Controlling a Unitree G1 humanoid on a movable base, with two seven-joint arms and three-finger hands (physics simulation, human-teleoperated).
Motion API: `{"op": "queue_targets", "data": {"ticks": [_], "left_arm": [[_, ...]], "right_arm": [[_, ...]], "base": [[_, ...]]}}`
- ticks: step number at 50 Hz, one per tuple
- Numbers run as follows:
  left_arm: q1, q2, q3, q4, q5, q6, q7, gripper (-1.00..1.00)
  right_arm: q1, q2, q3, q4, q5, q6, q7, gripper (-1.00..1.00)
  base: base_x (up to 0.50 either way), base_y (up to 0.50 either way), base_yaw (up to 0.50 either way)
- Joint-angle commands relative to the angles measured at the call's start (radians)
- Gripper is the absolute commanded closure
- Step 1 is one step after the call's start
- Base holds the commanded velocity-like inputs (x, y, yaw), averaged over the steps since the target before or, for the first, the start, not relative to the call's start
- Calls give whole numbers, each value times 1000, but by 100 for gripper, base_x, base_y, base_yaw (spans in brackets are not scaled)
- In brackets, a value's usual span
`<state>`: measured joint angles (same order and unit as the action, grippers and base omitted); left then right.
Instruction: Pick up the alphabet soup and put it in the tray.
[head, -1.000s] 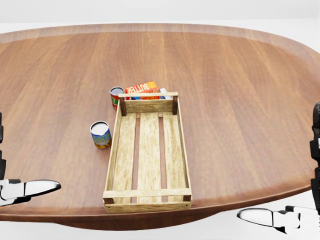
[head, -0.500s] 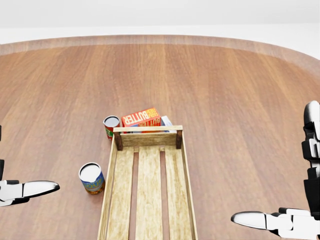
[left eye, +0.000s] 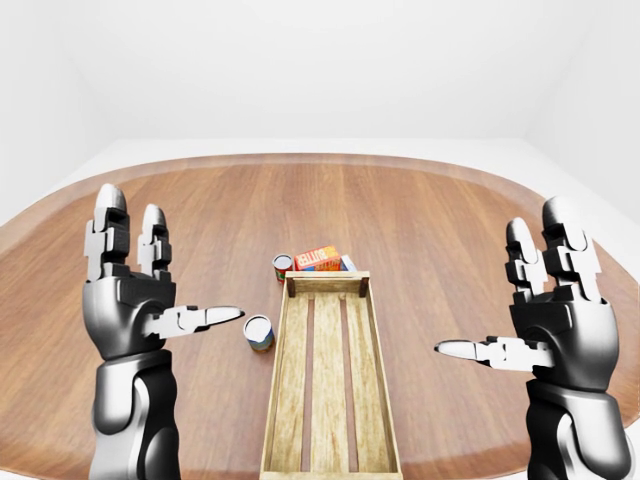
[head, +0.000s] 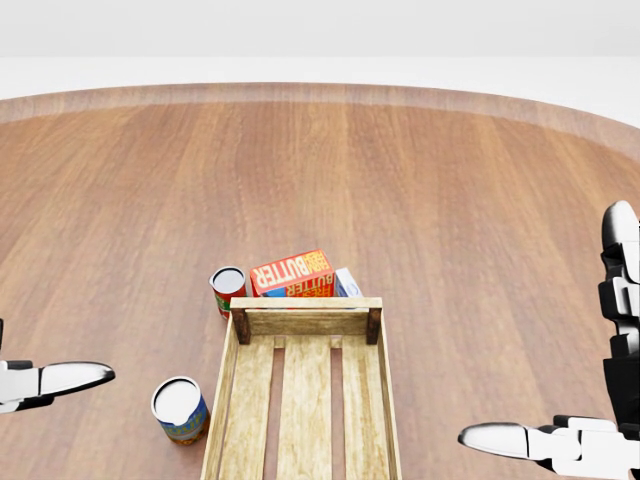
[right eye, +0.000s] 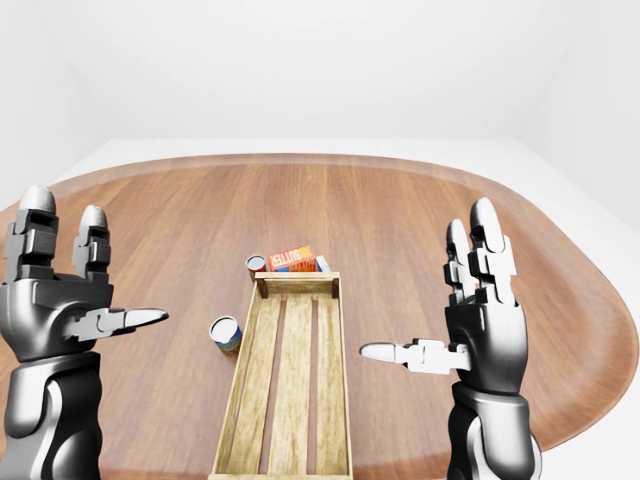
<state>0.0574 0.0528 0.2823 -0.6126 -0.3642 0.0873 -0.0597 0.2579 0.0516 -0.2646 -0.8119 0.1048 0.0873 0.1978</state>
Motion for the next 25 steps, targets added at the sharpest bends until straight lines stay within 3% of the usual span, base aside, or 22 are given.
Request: {"op": "queue_targets", "data": {"ticks": [1, 7, 17, 19, 22, 23, 25], "left_arm": [[1, 0, 3, -6, -3, 0, 2, -100], [2, 0, 1, -6, -4, 0, 0, -100], [16, 15, -8, -41, 25, 0, -30, -100], [17, 43, -25, -36, 112, 0, -67, -100], [-25, 66, 13, -83, 132, 0, -103, -100], [-27, 112, -2, -105, 224, 0, -140, -100], [-45, 125, 5, -122, 302, 0, -191, -100]], "right_arm": [[1, -1, 2, 0, 0, 0, -1, -96], [-4, -1, -6, 1, 6, 0, -10, -97], [-1, 2, -12, -18, 19, 0, -14, -97], [-1, 2, -13, -17, 23, 0, -11, -97], [1, 3, -23, -26, 33, 0, -7, -97], [2, 4, -27, -32, 38, 0, -6, -96], [5, 6, -21, -37, 34, 0, -3, -97]], "base": [[50, 2, 0], [50, 2, 0], [2, 0, 0], [0, 0, 0], [0, 0, 0], [0, 0, 0], [0, 0, 0]]}}
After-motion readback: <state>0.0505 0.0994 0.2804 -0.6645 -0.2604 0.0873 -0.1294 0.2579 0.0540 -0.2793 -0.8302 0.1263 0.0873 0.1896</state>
